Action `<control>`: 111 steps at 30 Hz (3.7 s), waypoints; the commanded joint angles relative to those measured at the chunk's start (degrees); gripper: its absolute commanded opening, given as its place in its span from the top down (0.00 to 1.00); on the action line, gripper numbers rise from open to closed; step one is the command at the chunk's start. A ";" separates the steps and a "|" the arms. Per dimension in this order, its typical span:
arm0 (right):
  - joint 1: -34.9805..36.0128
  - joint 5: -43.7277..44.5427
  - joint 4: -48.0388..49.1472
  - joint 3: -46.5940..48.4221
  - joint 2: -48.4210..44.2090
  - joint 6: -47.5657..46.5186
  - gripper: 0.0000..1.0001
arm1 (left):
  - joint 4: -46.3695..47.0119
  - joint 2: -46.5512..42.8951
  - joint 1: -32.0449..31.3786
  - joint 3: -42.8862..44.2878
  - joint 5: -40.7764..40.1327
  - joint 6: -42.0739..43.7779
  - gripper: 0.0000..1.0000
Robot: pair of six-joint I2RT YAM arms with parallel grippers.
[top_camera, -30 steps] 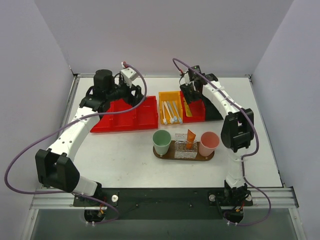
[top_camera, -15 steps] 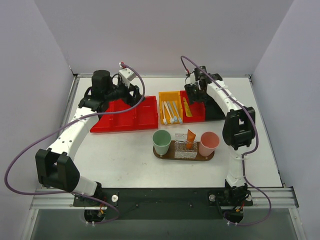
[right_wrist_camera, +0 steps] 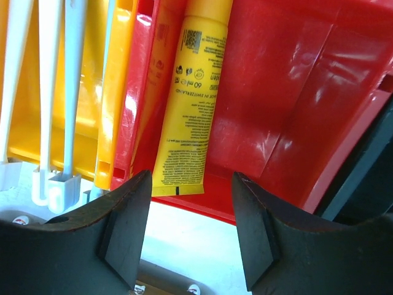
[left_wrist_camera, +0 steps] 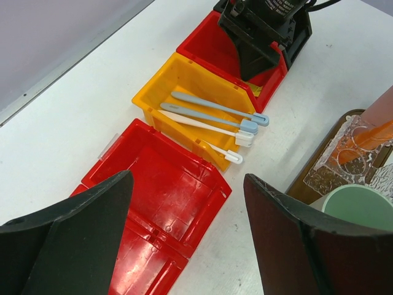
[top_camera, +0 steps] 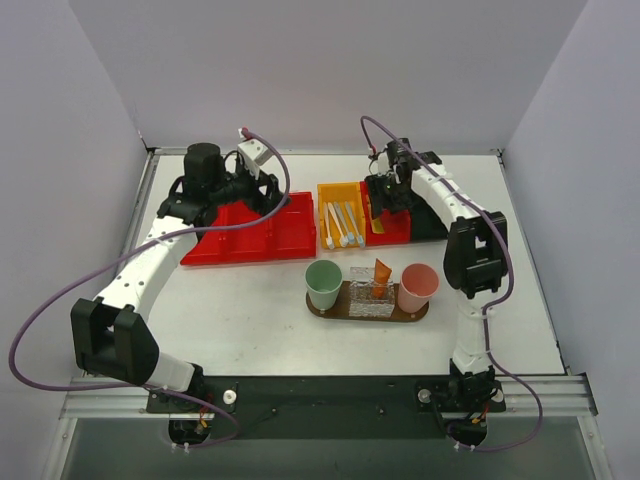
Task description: Prepare toiletry sets of a toothbrush and toothpaste on the tray
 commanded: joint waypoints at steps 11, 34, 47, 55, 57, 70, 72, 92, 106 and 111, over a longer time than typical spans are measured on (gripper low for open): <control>0.29 -2.34 -0.90 -2.05 1.64 1.10 0.50 | 3.59 -2.17 0.54 -1.57 1.78 -0.31 0.17; 1.00 0.38 -0.81 -3.89 3.31 0.83 0.50 | 4.30 -1.99 0.89 -2.01 2.30 -0.67 0.17; 1.43 3.90 -0.89 -2.57 4.99 1.10 0.59 | 4.47 -2.25 1.33 -2.72 2.74 -0.49 0.17; 1.35 3.02 -0.98 -1.35 2.09 1.45 0.80 | 4.47 -2.34 1.60 -2.89 3.18 -0.31 0.17; 1.35 2.75 -1.25 -0.73 1.21 1.45 0.85 | 4.38 -2.25 1.60 -2.89 3.27 -0.32 0.17; 1.26 3.28 -3.35 0.76 -5.12 1.62 1.00 | 4.03 -1.99 1.77 -2.54 4.06 0.13 0.17; 1.26 3.46 -3.53 0.68 -6.00 1.54 1.00 | 4.12 -1.99 1.77 -2.54 4.33 -0.05 0.17; 0.64 -2.00 -3.97 4.89 2.52 0.39 0.58 | 4.03 -2.17 2.04 -3.42 4.85 0.48 0.17; 0.64 -3.93 -2.83 6.39 7.88 -0.57 0.57 | 4.30 -2.08 2.12 -3.77 5.12 0.21 0.17; 0.73 -3.49 -2.48 5.78 9.03 -0.49 0.59 | 4.21 -2.25 2.12 -3.95 5.12 0.30 0.17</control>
